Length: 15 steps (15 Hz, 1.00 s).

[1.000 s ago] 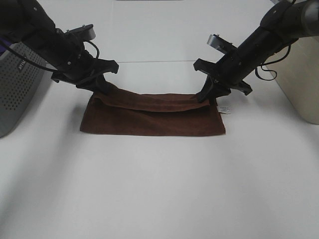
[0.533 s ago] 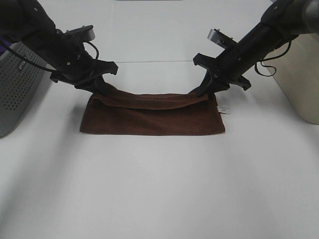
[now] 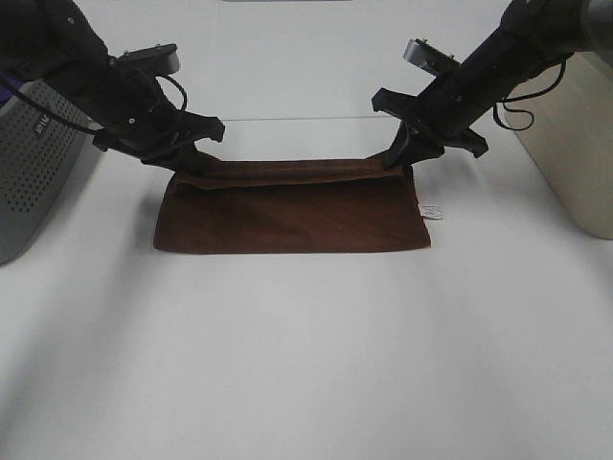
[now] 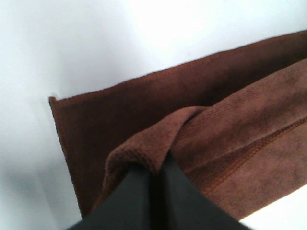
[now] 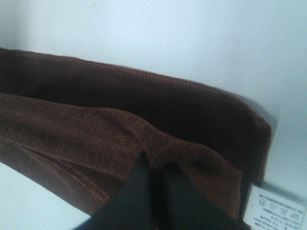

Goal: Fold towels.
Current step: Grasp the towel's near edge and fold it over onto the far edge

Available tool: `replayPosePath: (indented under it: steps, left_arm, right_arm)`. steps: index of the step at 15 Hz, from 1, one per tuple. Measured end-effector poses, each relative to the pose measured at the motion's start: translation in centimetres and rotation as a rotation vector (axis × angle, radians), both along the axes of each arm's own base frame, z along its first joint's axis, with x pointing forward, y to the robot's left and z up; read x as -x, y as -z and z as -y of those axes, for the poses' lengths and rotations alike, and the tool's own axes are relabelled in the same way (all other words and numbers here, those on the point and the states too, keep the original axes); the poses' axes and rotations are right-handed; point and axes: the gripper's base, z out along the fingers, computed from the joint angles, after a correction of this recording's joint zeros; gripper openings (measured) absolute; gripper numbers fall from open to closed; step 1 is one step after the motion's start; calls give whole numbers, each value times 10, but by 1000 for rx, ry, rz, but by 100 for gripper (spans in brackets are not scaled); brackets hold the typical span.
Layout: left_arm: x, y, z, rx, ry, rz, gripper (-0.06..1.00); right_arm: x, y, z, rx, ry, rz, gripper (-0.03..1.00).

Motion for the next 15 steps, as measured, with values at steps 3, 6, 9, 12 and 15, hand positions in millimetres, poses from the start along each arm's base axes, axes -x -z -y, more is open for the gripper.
replayPosePath:
  steps: [3, 6, 9, 12, 15]
  left_arm:
    - [-5, 14, -1, -8, -22, 7, 1]
    - [-5, 31, -1, -18, -21, -27, 8]
    - [-5, 36, -2, -40, -11, -28, 52]
    - [-5, 36, -2, -41, -10, -28, 80]
    - [-3, 19, -2, -33, -24, -23, 82]
  right_arm:
    - [-3, 22, 0, 5, 22, -27, 0]
    - [-3, 32, 0, 7, 23, -47, 4]
    - [-3, 33, 2, 21, 16, -46, 51]
    - [0, 32, 0, 7, 6, -73, 91]
    - [3, 11, 3, 35, -28, -49, 96]
